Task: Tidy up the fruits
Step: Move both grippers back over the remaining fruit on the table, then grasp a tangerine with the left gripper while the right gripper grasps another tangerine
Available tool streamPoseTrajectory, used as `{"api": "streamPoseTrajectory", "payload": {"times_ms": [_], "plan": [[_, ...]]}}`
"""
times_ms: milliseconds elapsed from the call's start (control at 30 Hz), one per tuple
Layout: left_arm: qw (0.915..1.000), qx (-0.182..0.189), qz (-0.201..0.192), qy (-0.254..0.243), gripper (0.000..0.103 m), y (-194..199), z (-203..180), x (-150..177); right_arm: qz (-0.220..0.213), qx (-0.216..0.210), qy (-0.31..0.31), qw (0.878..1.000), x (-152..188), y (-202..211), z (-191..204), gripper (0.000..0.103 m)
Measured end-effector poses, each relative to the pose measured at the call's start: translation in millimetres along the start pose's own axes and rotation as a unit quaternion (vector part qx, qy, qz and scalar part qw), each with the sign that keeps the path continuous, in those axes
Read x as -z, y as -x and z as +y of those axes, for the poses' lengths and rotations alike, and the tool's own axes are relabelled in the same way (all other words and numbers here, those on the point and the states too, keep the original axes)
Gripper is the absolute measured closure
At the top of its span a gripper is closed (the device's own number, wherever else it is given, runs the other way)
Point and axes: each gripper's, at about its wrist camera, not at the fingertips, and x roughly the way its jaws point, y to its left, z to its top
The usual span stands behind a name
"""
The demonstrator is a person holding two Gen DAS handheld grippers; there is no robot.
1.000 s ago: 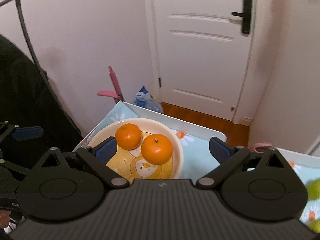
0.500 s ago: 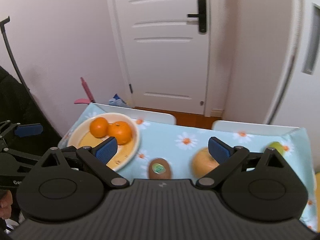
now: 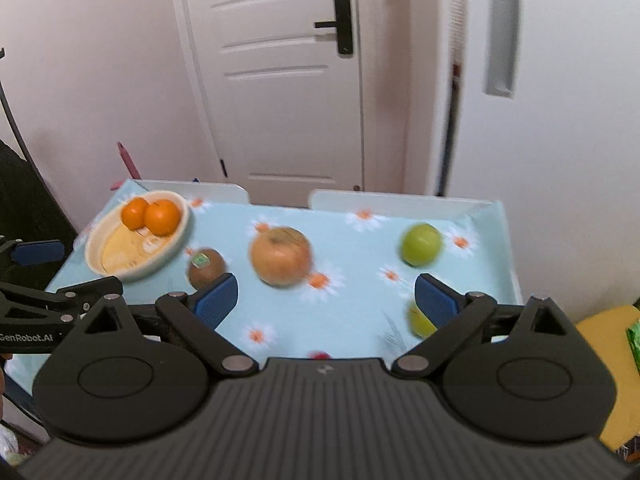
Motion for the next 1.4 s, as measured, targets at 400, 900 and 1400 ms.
{"api": "streamPoseTrajectory", "payload": {"times_ms": [400, 900, 1400], "plan": [[0.9988, 0.033, 0.028, -0.022, 0.005, -11.1, -96.2, 41.1, 0.040, 0.008, 0.002, 0.999, 66.2, 4.0, -88.3, 0.000], [0.9960, 0.058, 0.056, -0.037, 0.012, -58.4, -153.5, 72.8, 0.046, -0.057, 0.060, 0.995, 113.3, -38.4, -118.0, 0.024], [0.9956, 0.062, 0.065, -0.026, 0.029, -82.7, -173.4, 70.4, 0.041, -0.089, 0.075, 0.992, 124.8, -49.2, -122.4, 0.051]]}}
